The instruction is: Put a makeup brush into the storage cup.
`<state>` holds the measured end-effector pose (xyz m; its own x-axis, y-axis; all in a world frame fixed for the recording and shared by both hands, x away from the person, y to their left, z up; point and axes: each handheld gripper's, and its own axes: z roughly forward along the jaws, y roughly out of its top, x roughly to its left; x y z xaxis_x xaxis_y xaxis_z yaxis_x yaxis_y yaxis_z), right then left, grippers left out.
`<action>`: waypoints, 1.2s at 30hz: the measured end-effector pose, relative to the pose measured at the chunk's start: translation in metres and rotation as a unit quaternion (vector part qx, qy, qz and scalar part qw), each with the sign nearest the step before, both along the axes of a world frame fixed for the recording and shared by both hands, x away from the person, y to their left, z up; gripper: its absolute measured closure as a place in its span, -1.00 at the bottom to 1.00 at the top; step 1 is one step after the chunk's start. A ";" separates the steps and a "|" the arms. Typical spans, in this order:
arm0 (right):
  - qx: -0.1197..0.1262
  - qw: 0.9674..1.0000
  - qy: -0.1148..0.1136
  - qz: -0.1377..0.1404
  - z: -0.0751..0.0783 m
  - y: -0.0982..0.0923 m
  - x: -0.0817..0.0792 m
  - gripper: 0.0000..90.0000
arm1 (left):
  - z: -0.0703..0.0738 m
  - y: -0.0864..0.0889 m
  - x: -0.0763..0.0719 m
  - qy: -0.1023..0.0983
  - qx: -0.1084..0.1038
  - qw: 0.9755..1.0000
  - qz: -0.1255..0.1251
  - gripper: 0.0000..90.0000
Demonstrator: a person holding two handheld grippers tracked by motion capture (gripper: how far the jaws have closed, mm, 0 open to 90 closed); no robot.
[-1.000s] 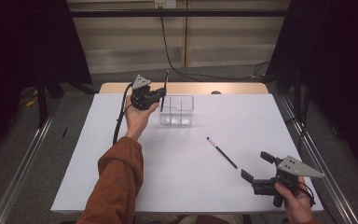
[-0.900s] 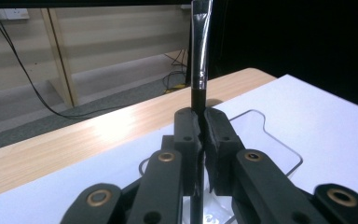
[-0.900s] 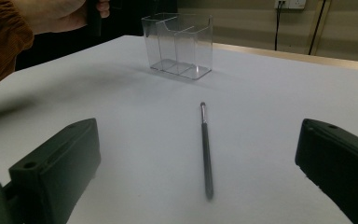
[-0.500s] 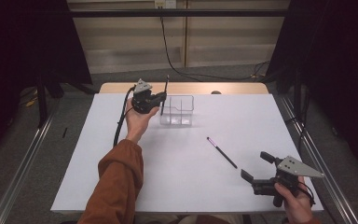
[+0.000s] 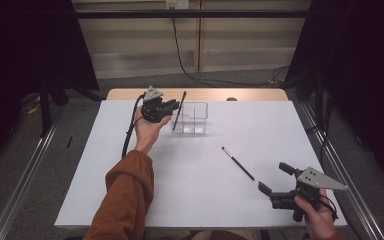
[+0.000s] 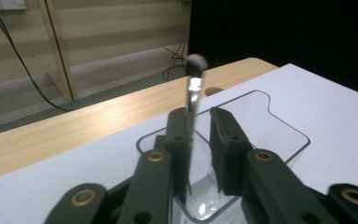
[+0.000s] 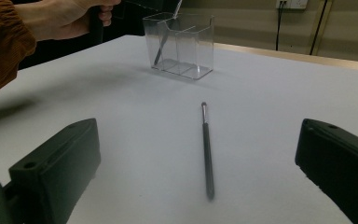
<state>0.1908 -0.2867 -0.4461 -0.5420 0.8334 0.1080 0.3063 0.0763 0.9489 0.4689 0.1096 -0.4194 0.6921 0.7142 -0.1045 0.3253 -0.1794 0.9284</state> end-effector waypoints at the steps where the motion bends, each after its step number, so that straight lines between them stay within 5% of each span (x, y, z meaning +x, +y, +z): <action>1: 0.001 1.000 0.001 -0.001 0.000 0.000 0.000 -1.00 | 0.000 0.000 0.000 0.001 -0.003 1.000 0.000 0.64; 9: 0.000 1.000 -0.001 0.000 0.000 0.000 0.000 -1.00 | 0.003 0.006 -0.002 0.009 -0.015 1.000 -0.003 0.30; 21: 0.001 1.000 -0.001 -0.001 0.000 0.000 0.000 -1.00 | 0.010 0.013 -0.016 0.015 -0.017 0.999 0.025 -0.68; 29: 0.000 1.000 -0.002 -0.004 0.000 0.001 0.000 -1.00 | 0.015 0.016 -0.026 0.007 -0.015 1.000 0.008 -0.93; 36: 0.000 1.000 -0.003 -0.004 0.000 0.001 0.000 -1.00 | 0.018 0.017 -0.037 0.006 -0.006 1.000 0.005 -0.94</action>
